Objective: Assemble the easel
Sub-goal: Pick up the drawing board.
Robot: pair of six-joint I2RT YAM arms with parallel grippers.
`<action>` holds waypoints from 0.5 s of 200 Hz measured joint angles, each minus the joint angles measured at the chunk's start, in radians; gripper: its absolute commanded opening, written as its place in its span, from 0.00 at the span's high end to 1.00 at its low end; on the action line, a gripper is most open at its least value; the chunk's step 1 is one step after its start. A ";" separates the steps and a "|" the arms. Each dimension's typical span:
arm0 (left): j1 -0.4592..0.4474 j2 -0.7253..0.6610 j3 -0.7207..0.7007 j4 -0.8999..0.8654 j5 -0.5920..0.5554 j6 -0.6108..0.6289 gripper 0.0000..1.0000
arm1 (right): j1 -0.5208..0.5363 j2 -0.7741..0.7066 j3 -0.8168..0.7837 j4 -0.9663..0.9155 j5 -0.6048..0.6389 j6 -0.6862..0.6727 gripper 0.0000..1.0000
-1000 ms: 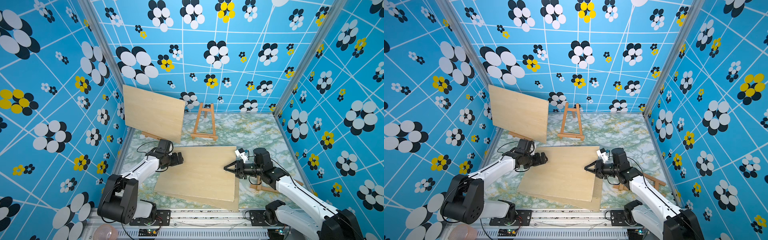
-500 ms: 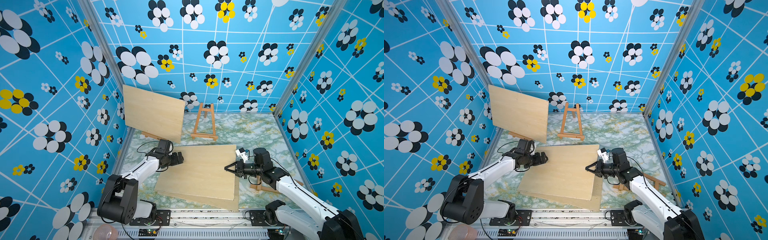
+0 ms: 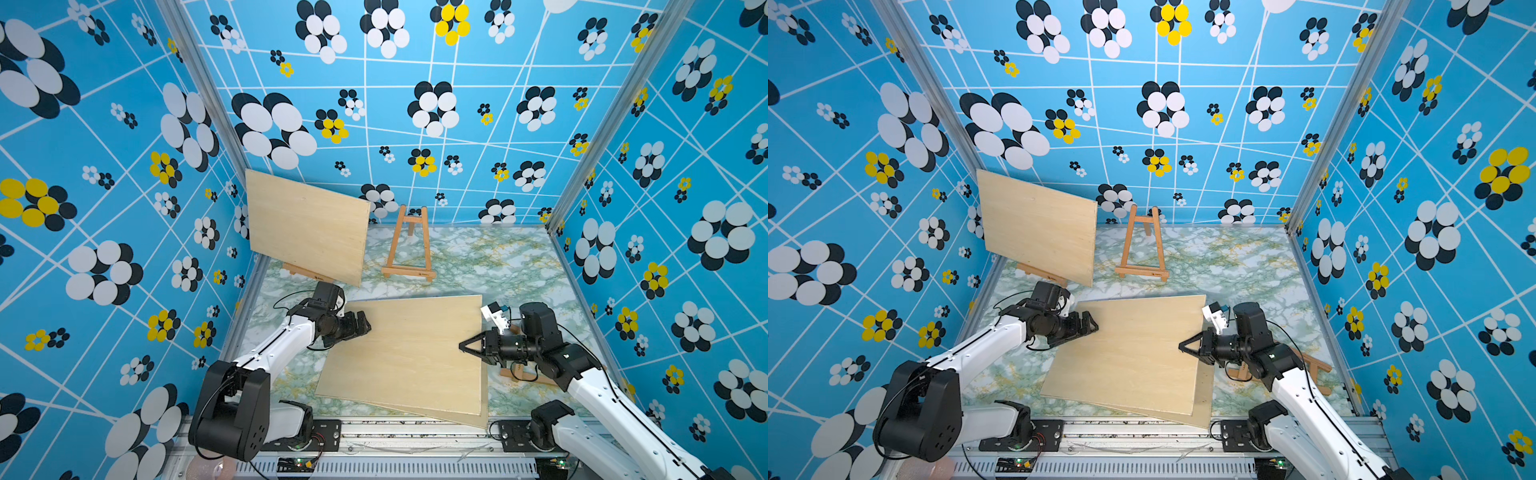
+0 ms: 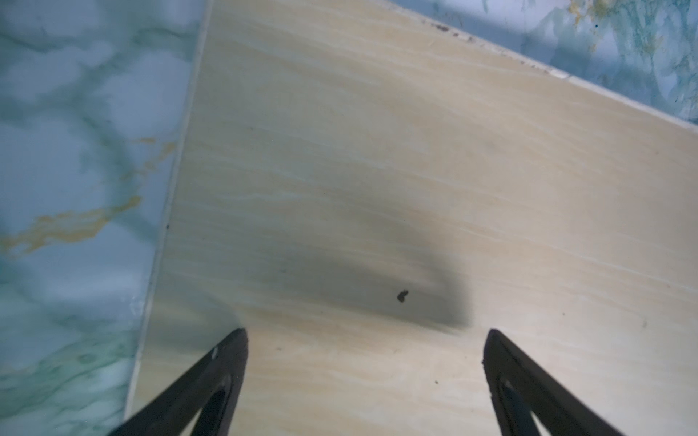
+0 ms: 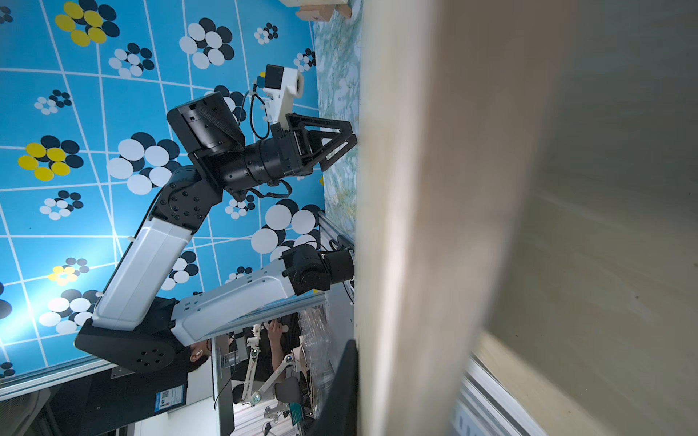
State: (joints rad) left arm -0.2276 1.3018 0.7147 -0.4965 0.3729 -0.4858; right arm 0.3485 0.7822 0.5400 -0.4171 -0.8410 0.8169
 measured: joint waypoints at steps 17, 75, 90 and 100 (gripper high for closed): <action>0.017 -0.035 0.000 -0.029 0.009 -0.009 0.01 | -0.003 -0.005 0.025 -0.047 -0.002 -0.047 1.00; 0.097 -0.130 -0.007 -0.048 0.018 -0.031 0.01 | 0.004 0.034 0.102 -0.105 -0.003 -0.197 1.00; 0.118 -0.165 -0.019 -0.048 0.022 -0.038 0.01 | 0.019 0.052 0.126 -0.105 0.006 -0.225 1.00; 0.134 -0.195 -0.028 -0.049 0.025 -0.042 0.01 | 0.033 0.063 0.145 -0.105 0.015 -0.246 1.00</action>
State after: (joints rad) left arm -0.0933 1.1065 0.6865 -0.5453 0.3977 -0.5282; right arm 0.3817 0.8455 0.6846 -0.5217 -0.8257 0.5709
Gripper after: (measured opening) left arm 0.990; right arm 0.127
